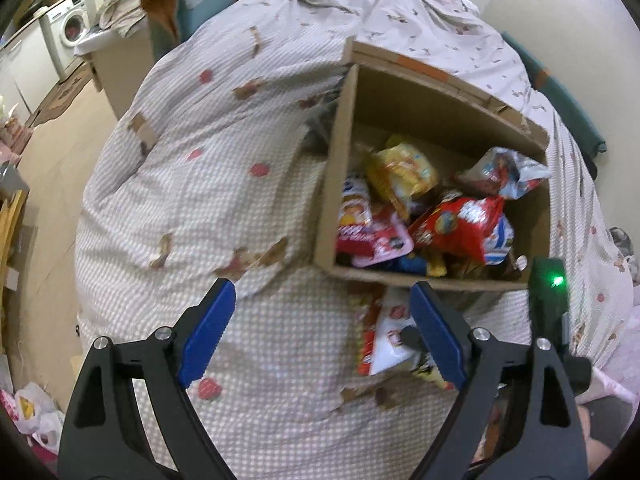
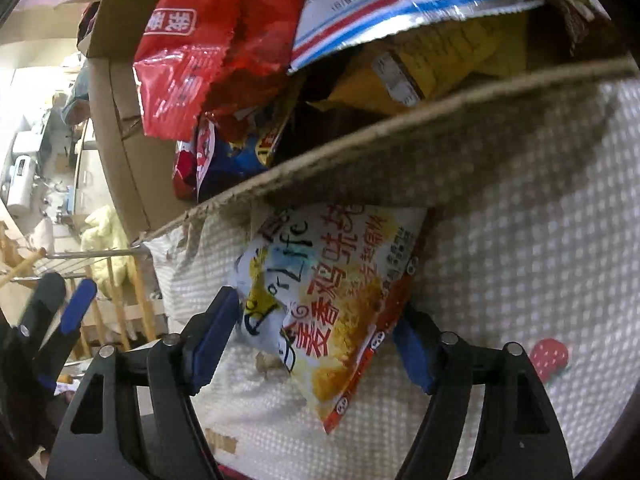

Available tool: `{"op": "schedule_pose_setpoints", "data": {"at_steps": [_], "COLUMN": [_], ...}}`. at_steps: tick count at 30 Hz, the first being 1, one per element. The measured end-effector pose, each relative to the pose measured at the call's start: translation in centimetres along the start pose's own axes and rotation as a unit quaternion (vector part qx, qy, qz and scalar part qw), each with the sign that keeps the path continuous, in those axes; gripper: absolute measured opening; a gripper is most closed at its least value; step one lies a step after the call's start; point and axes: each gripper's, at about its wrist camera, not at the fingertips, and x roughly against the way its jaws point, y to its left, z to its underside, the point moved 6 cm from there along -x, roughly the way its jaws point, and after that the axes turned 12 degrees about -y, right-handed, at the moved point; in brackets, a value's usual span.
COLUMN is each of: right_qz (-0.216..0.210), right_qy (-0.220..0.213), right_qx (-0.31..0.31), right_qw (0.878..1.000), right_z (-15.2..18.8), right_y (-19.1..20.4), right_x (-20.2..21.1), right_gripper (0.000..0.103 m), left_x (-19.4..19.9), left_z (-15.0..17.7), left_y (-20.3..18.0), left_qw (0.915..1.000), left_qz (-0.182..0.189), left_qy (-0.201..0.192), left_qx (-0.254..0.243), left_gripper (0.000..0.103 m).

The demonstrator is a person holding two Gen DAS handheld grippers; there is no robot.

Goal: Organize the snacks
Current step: 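Grasp the white-yellow chicken snack bag with the right gripper while the left grasps a striped bar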

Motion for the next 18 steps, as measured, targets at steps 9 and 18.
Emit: {"op": "schedule_pose_setpoints", "data": {"at_steps": [9,18], "right_qz": [0.034,0.051], "right_qy": [-0.017,-0.044], "right_qx": [0.063,0.058], "right_qw": [0.997,0.996], "right_z": [0.3,0.9], "right_y": [-0.3,-3.6], "right_x": [2.5,8.0], "right_gripper": [0.045,0.045], "left_x": [-1.0,-5.9], "left_z": [2.6,6.5], "left_y": [0.8,-3.8], "left_qw": [0.9995,0.9953], "left_qz": [-0.015,-0.01], "left_qy": [0.029,0.095], "left_qx": [0.003,-0.016], "left_gripper": [0.087,0.066]}}
